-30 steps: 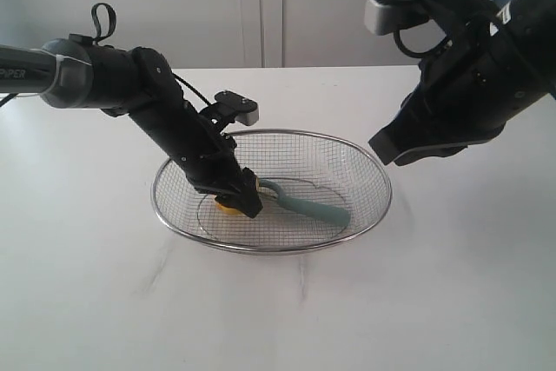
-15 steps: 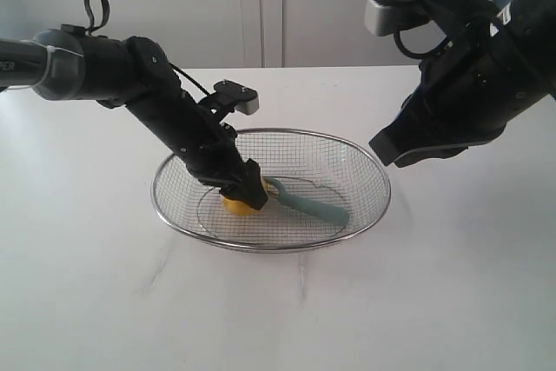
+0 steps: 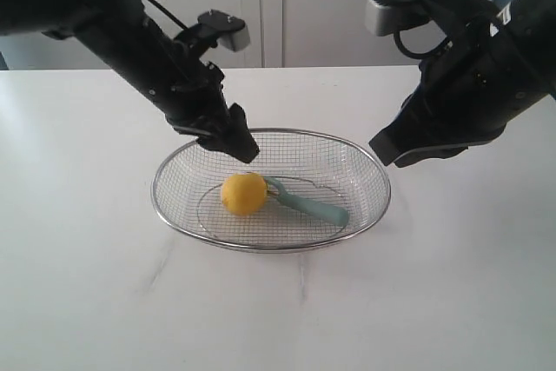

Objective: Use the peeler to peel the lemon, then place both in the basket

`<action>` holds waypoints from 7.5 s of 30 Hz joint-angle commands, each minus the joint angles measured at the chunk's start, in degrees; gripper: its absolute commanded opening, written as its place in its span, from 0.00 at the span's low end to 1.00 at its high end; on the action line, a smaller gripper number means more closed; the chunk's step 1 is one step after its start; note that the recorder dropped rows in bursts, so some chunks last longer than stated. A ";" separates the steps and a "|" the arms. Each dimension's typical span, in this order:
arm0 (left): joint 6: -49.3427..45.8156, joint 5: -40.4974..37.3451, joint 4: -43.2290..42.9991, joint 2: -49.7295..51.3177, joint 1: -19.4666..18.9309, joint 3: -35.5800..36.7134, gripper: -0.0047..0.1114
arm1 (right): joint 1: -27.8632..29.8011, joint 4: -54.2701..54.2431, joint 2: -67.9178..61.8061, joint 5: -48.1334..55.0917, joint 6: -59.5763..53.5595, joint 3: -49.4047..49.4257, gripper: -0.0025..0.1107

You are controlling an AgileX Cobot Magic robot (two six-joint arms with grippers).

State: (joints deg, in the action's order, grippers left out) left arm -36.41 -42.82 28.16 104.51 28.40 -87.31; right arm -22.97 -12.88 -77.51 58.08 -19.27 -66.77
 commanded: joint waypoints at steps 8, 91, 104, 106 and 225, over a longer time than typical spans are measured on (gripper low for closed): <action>2.11 -14.92 -5.80 -17.53 0.27 -0.06 0.05 | 0.05 0.24 0.43 -0.03 0.07 0.17 0.02; 15.84 -7.84 -6.97 -69.33 -9.86 35.10 0.04 | 0.05 0.96 0.43 -0.55 0.07 0.17 0.02; 27.34 56.83 5.61 -92.72 -17.04 87.31 0.04 | 0.05 0.96 0.43 -0.99 0.07 0.17 0.02; 26.38 54.65 4.96 -96.05 -18.67 87.31 0.04 | 0.05 0.96 0.43 -1.21 0.07 0.17 0.02; 34.92 30.84 -21.83 -104.51 -20.32 87.31 0.04 | 26.96 -3.80 77.51 -41.49 3.94 66.77 0.02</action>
State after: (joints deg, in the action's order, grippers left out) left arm -1.95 -11.84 5.99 0.27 8.10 -0.12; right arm 3.68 -16.73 -0.38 16.49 -15.65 -1.53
